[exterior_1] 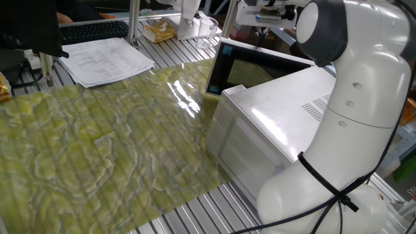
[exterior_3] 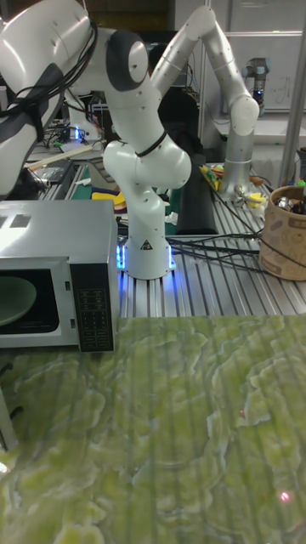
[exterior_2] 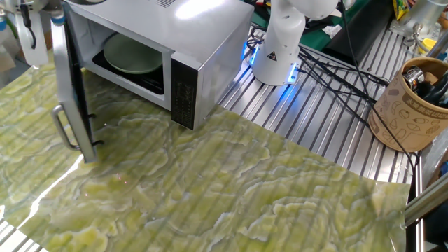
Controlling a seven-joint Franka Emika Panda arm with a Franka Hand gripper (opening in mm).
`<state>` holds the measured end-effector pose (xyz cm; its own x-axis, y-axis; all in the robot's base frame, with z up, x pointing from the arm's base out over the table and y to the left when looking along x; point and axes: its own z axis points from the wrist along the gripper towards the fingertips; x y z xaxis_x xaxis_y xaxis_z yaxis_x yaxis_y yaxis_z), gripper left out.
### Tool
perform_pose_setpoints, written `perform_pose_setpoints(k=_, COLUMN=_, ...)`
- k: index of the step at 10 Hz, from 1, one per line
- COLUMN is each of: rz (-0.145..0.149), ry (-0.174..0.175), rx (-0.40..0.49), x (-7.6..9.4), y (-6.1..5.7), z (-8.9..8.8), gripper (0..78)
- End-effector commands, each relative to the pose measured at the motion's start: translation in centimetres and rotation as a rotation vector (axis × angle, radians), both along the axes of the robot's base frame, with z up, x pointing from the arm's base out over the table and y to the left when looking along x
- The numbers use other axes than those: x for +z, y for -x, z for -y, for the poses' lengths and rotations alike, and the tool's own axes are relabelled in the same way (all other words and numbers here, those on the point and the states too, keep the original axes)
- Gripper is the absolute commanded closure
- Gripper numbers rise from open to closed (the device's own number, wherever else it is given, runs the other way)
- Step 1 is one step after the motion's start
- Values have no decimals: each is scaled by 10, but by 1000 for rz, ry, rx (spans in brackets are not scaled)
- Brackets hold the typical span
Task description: Put the bowl into the microwave
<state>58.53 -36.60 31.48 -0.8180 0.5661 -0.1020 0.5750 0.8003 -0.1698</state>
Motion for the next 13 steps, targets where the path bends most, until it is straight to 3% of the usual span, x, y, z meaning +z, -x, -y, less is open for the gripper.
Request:
perform_pose_setpoints(k=1, rz=-82, ry=-39, rx=-30, x=2, y=21, z=-30, gripper=764)
perform_pose_setpoints(k=2, rz=-85, ry=-39, rx=-32, x=1, y=23, z=-33, gripper=764)
perform_pose_setpoints(k=3, rz=-100, ry=-71, rx=-40, x=1, y=28, z=-44, gripper=764)
perform_pose_setpoints(k=6, rz=-114, ry=-80, rx=-37, x=0, y=38, z=-60, gripper=764)
perform_pose_setpoints(k=8, rz=-121, ry=-94, rx=-14, x=-1, y=39, z=-62, gripper=764)
perform_pose_setpoints(k=11, rz=-128, ry=-168, rx=-32, x=-5, y=36, z=-62, gripper=764)
perform_pose_setpoints(k=12, rz=-149, ry=-226, rx=-37, x=-5, y=32, z=-61, gripper=764)
perform_pose_setpoints(k=13, rz=-150, ry=-228, rx=-37, x=-5, y=32, z=-61, gripper=764)
